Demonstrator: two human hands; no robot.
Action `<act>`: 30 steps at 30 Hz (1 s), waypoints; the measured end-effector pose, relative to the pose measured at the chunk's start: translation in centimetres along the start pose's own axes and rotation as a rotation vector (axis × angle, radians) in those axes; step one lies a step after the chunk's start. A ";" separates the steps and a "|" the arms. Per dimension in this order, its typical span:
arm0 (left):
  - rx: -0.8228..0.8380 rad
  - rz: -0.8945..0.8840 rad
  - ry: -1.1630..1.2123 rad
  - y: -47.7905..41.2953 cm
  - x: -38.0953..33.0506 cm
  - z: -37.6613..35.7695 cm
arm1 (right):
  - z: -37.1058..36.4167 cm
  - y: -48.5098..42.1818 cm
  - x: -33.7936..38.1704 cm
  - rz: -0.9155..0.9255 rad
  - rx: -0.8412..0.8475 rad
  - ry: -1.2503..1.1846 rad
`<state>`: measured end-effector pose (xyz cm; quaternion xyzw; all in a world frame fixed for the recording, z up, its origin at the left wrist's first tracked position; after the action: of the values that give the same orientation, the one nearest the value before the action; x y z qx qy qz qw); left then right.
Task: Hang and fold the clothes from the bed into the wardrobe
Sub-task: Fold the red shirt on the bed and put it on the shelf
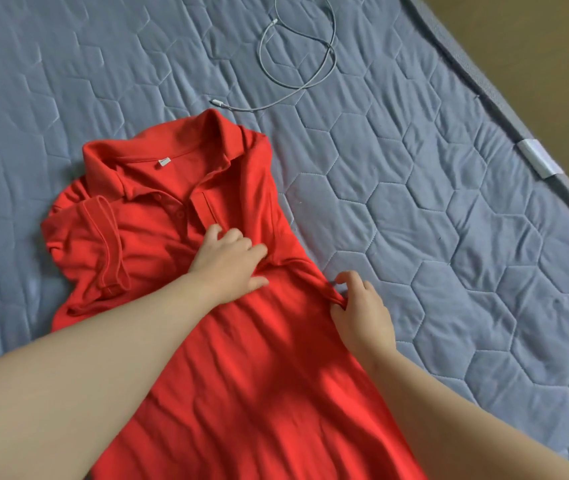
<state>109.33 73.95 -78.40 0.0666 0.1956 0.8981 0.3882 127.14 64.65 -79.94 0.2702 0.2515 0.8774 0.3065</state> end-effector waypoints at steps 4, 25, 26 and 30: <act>-0.255 0.289 0.223 -1.0 0.3 1.7 | -0.4 0.8 -1.0 -0.027 0.111 -0.029; -0.766 1.011 1.129 3.0 4.8 1.5 | -4.1 10.6 0.2 0.206 0.343 0.010; -0.773 1.045 1.156 4.1 5.4 1.1 | -4.8 11.4 1.0 0.223 0.380 0.030; -0.802 1.094 1.244 7.8 8.6 -0.4 | -7.9 14.6 3.8 0.280 0.537 0.089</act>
<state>98.04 75.19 -75.92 -0.4850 -0.0156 0.8311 -0.2716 113.81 54.97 -75.58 0.3350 0.4480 0.8241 0.0890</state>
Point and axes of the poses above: each hand's wrist, its own y-axis away from the middle knuckle, its own z-axis out of the back of the hand, x = y × z, the point moved 3 cm from there along -y, towards the middle knuckle, and after that the axes turned 15 degrees about -z, right-handed, at the moved point
